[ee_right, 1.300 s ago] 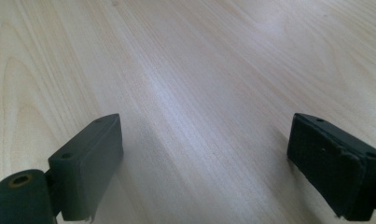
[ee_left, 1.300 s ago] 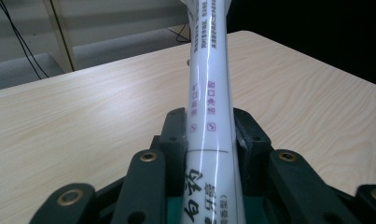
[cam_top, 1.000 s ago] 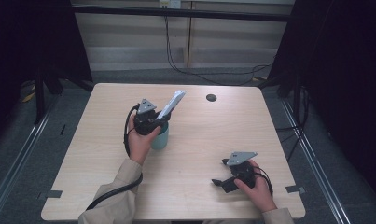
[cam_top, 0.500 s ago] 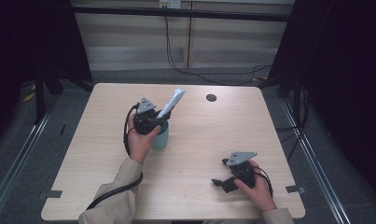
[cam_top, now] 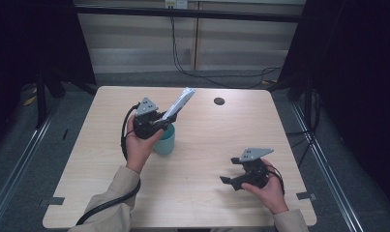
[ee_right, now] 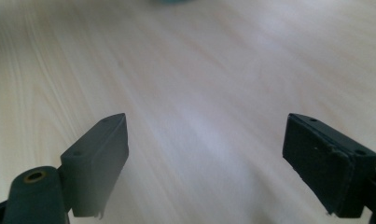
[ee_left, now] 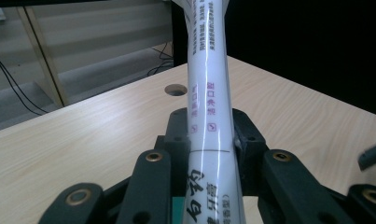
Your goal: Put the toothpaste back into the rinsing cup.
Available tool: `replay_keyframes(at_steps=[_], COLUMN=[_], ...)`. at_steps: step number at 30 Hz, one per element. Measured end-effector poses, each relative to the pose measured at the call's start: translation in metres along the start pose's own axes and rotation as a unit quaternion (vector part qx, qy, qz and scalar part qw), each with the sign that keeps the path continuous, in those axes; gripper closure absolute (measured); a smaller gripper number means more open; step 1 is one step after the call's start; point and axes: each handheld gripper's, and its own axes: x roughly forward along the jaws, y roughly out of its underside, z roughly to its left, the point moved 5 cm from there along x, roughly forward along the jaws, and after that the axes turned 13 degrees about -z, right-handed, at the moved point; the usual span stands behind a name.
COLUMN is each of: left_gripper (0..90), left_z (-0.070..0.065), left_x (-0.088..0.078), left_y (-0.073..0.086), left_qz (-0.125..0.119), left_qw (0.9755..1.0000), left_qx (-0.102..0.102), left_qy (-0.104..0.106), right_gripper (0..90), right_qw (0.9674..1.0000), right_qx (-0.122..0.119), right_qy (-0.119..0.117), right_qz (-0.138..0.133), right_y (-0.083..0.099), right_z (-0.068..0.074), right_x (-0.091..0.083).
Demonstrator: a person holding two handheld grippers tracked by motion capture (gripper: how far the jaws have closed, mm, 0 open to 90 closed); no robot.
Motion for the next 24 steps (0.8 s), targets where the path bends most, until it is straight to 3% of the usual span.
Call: replay_keyframes(at_steps=[1,3,4,6,10,12,14,18,24], left_gripper=[72.3,72.3,72.3,72.3,72.4,72.4,72.4,72.4,72.4], left_z=[-0.005,-0.011,-0.015,-0.024,-0.039,-0.049,-0.053,-0.063,-0.079], left_x=[-0.002,-0.004,-0.004,-0.004,-0.001,0.001,0.002,0.005,0.012], left_y=[-0.002,-0.003,-0.003,-0.001,0.003,0.007,0.009,0.016,0.025], left_qz=[0.0,-0.001,0.0,0.003,0.007,0.011,0.013,0.018,0.029], left_qw=[1.0,0.9998,0.9997,0.9994,0.9987,0.9979,0.9976,0.9966,0.994], left_qx=[0.002,0.001,0.002,0.0,0.002,0.004,0.004,0.002,-0.001], left_qy=[0.01,0.018,0.023,0.034,0.051,0.063,0.068,0.08,0.106], right_gripper=[15.1,25.4,26.1,26.6,26.4,26.4,26.4,26.5,27.4], right_qw=[0.9998,0.9971,0.9961,0.9912,0.9862,0.9819,0.9811,0.972,0.9627], right_qx=[0.018,0.061,0.069,0.101,0.123,0.137,0.139,0.175,0.206], right_qy=[0.002,-0.003,-0.003,0.004,0.006,0.008,0.009,-0.006,-0.008], right_qz=[-0.011,-0.046,-0.055,-0.085,-0.111,-0.131,-0.134,-0.157,-0.175], right_y=[-0.009,-0.032,-0.037,-0.056,-0.084,-0.098,-0.1,-0.107,-0.108], right_z=[-0.001,-0.005,-0.006,-0.01,-0.014,-0.017,-0.018,-0.022,-0.027], right_x=[-0.001,-0.003,-0.004,-0.003,0.003,0.007,0.008,0.011,0.015])
